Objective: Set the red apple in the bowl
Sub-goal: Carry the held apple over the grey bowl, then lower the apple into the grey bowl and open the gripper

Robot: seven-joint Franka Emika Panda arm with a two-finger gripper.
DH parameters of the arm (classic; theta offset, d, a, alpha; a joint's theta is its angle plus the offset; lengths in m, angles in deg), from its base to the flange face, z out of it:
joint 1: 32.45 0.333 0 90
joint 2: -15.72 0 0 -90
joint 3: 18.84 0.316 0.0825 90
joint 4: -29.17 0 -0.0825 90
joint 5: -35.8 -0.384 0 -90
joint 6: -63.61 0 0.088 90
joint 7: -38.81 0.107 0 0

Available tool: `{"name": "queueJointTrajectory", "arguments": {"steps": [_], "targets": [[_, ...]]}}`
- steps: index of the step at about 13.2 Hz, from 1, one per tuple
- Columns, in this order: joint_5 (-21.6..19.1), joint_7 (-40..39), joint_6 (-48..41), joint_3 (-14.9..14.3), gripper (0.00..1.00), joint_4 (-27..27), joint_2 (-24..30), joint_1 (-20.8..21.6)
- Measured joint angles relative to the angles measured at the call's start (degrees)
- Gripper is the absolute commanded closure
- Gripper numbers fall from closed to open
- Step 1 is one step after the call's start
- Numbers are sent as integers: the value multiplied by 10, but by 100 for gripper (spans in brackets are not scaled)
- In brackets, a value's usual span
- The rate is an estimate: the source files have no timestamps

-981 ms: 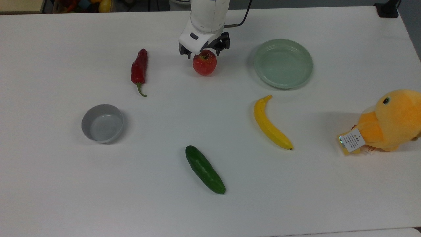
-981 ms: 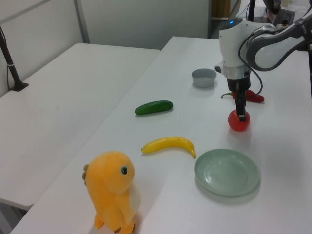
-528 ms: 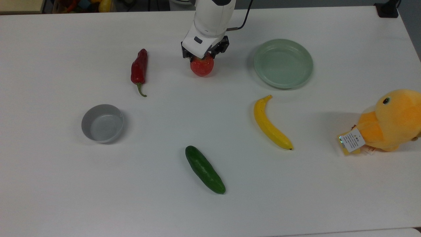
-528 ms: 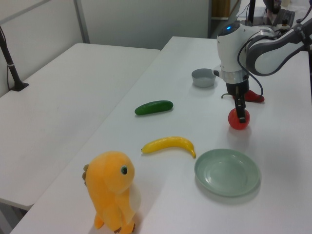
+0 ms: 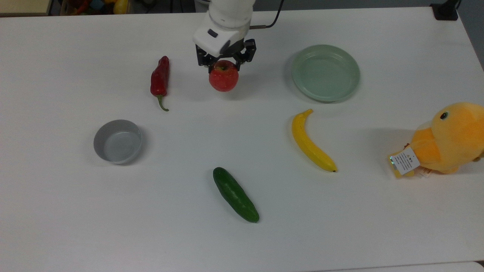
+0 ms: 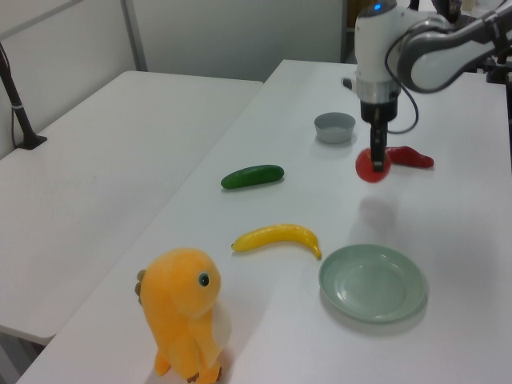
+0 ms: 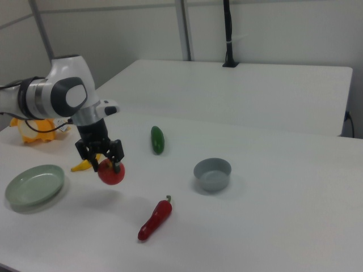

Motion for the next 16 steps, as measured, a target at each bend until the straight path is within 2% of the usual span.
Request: {"name": "queueJointTrajectory", "arguments": {"steps": [3, 6, 12, 14, 15, 16], "targets": [[0, 0, 0, -5, 60, 31, -1, -43], [0, -1, 1, -26, 60, 83, -18, -91], [0, -1, 142, -35, 58, 130, -82, -154], [0, -1, 155, -35, 52, 160, -112, -165], [0, -1, 163, -35, 36, 172, -124, -170], [0, -1, 167, -35, 0, 178, -134, -172]]}}
